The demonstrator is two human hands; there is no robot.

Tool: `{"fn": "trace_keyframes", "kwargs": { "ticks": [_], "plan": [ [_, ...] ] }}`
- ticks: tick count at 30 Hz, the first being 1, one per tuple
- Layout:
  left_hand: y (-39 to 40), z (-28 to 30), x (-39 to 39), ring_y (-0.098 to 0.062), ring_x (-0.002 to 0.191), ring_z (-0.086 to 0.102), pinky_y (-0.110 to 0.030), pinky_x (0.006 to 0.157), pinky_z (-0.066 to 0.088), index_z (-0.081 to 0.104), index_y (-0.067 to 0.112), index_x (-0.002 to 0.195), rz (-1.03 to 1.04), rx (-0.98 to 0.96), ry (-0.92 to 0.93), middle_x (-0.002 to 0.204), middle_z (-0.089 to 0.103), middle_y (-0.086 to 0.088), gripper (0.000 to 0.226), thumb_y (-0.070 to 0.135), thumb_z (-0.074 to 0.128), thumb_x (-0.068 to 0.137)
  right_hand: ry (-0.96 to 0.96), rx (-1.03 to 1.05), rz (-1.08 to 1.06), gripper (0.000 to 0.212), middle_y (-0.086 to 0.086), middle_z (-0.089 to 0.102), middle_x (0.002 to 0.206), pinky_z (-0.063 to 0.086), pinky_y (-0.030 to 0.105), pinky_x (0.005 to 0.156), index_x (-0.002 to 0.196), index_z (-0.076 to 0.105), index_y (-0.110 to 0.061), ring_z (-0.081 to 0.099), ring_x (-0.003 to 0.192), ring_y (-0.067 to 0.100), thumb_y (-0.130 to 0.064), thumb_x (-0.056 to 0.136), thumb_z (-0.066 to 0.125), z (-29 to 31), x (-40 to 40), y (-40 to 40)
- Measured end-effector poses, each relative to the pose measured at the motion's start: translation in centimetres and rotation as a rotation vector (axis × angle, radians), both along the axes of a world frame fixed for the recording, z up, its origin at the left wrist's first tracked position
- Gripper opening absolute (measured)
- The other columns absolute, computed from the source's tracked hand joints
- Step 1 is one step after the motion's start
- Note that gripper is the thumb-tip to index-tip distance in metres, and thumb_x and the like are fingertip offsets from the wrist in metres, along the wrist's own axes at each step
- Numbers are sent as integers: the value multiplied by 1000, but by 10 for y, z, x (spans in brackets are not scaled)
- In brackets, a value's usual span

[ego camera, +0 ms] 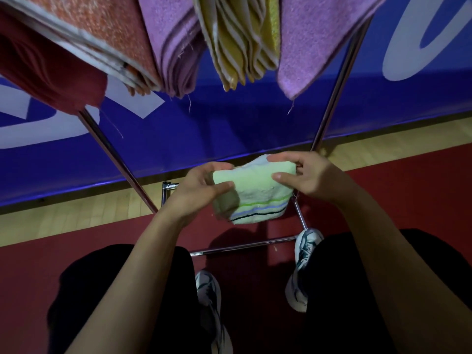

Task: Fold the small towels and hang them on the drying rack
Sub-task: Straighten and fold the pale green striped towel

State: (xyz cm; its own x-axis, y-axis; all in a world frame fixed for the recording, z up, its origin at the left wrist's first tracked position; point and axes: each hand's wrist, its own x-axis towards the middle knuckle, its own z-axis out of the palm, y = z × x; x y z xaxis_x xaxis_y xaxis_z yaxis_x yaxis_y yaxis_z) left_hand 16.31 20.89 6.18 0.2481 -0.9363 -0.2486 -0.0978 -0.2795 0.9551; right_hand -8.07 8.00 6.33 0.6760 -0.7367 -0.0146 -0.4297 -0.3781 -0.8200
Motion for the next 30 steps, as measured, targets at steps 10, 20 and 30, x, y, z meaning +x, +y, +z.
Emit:
{"fn": "trace_keyframes", "kwargs": {
  "ticks": [10,20,30],
  "plan": [
    [6,17,-26,-19,95,61,-35,85,44,78,17,111,-15,-180,115,102,72,-7,20,20,65,96,407,114,65,70,-2,73,76,44,29,72,83,76,-14,68,73,9,-73,95,40,0,5,4],
    [10,3,-71,-5,95,65,-42,121,38,12,10,164,-255,-412,-26,87,63,-13,89,-4,66,94,-235,695,-163,67,14,78,98,61,40,84,100,72,-12,75,94,28,-75,86,54,2,44,26],
    [3,-1,-60,-25,93,66,-52,91,56,46,30,151,-16,-233,-226,105,65,0,64,41,67,92,-67,420,-87,58,-5,75,118,46,41,110,95,76,-48,68,113,7,-87,87,33,-8,54,35]
  ]
}}
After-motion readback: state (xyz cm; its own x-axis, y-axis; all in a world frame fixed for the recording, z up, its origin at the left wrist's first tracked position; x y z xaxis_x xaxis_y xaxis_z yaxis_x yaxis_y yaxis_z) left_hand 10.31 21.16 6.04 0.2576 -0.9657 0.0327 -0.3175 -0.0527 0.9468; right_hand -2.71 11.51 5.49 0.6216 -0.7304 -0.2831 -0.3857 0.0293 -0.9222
